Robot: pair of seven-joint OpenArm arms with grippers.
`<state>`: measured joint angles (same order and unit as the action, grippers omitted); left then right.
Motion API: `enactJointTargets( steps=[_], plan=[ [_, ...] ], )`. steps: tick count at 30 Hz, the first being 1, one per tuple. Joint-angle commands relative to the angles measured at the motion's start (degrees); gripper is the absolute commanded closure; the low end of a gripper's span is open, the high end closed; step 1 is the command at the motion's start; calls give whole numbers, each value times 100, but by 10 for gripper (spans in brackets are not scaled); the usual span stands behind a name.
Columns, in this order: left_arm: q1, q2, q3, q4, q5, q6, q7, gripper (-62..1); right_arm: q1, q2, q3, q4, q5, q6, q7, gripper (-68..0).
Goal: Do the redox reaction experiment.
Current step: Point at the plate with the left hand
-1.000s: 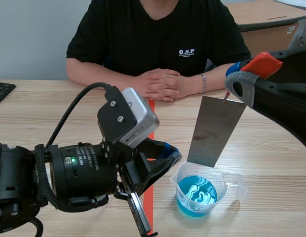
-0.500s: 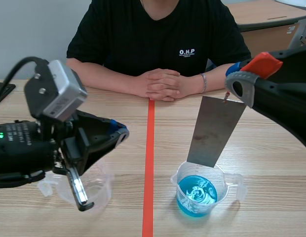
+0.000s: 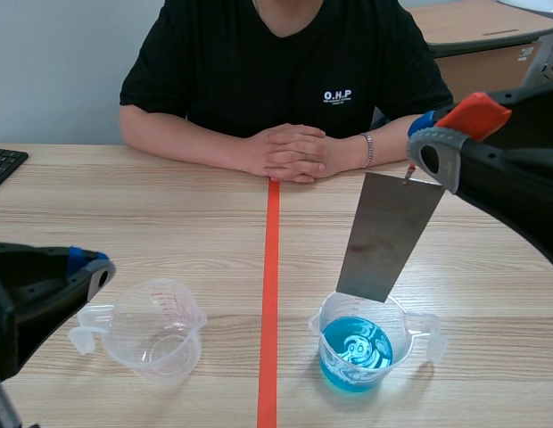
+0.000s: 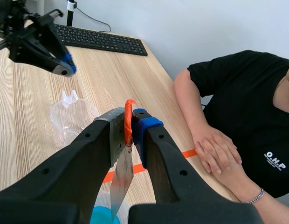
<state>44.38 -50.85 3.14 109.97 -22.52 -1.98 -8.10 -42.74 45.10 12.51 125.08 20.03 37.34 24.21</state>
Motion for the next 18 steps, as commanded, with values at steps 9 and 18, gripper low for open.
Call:
enactJointTargets(
  steps=[9,18],
  plan=[
    [1821,1287,-1609,57,136,-28,-811,-42,22,28,15,0,125,-17,127,-17],
    [2549,2201,-1757,44,426,-24,-887,-42,20,26,15,0,122,2,61,-17]
  ],
)
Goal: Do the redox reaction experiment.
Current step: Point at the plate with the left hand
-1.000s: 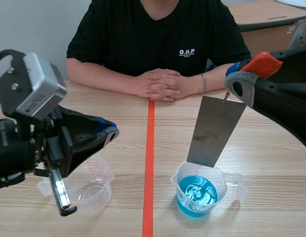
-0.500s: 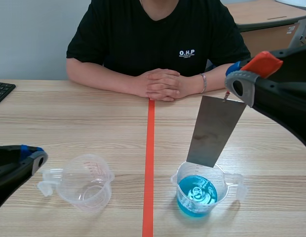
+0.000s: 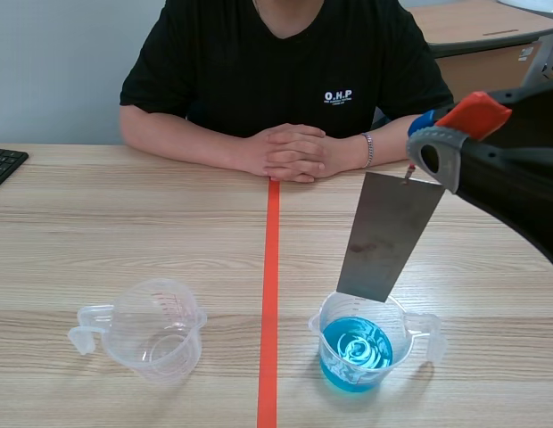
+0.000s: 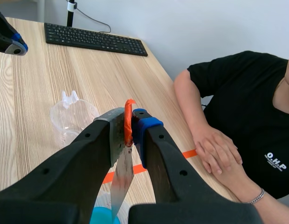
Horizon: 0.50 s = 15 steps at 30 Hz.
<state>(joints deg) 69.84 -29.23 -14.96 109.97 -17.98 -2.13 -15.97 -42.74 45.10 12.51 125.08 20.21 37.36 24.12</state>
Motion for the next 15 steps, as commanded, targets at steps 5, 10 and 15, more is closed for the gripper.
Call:
enactJointTargets(
  steps=[5,10,15],
  plan=[
    [225,431,-83,44,28,-11,-98,-42,20,28,15,0,103,0,-22,-17],
    [400,686,-125,44,31,-15,-96,-42,20,28,15,-15,101,0,-59,-17],
    [461,748,-125,44,50,-11,-92,-42,57,28,-109,-175,79,2,24,-17]
  ],
)
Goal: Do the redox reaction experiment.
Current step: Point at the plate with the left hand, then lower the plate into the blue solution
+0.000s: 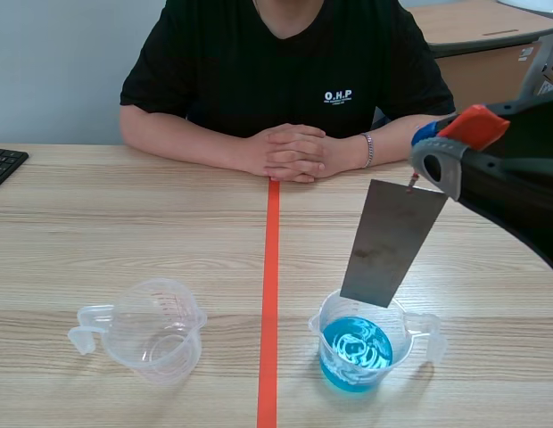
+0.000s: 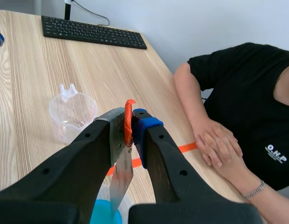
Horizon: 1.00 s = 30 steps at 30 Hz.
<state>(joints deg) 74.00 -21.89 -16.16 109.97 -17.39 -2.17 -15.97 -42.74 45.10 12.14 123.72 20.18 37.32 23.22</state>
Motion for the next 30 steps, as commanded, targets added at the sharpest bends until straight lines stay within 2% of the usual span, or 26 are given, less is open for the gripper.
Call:
enactJointTargets(
  steps=[1,6,12,30],
  plan=[
    [46,13,-4,44,-7,-7,-76,-42,74,28,-131,-81,52,7,125,-17],
    [44,11,-4,44,11,-7,-74,-42,101,28,-339,-251,-179,2,358,-17],
    [44,9,-4,33,11,-7,-68,-42,269,28,-511,-485,-221,-2,525,-17],
    [44,11,-4,33,11,-7,-50,-42,1456,-15,-1961,-1749,-560,-92,785,-17]
  ],
)
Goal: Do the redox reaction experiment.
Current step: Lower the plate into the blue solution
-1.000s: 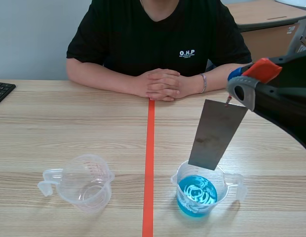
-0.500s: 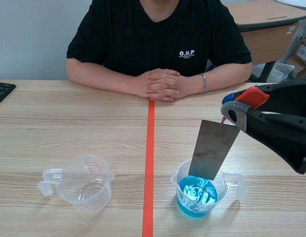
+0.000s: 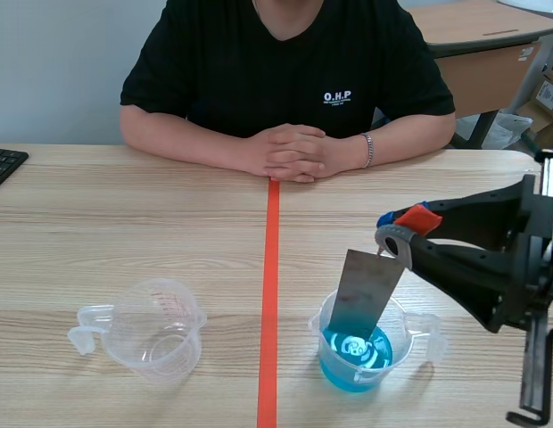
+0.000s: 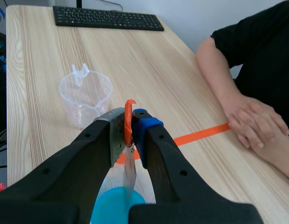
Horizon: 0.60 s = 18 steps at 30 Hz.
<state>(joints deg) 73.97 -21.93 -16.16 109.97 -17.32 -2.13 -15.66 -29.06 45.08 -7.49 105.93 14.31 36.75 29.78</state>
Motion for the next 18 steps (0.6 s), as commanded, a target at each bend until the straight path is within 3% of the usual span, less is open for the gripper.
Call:
enactJointTargets(
  steps=[1,8,18],
  plan=[
    [46,15,-4,33,4,-11,-81,-42,162,-46,-83,-48,-15,-74,131,-17],
    [46,13,-4,33,4,-13,-83,-42,483,-402,-428,-546,-402,-92,166,-17],
    [46,15,-4,33,4,-13,-81,-42,509,-575,-535,-820,-664,-92,166,-17]
  ],
)
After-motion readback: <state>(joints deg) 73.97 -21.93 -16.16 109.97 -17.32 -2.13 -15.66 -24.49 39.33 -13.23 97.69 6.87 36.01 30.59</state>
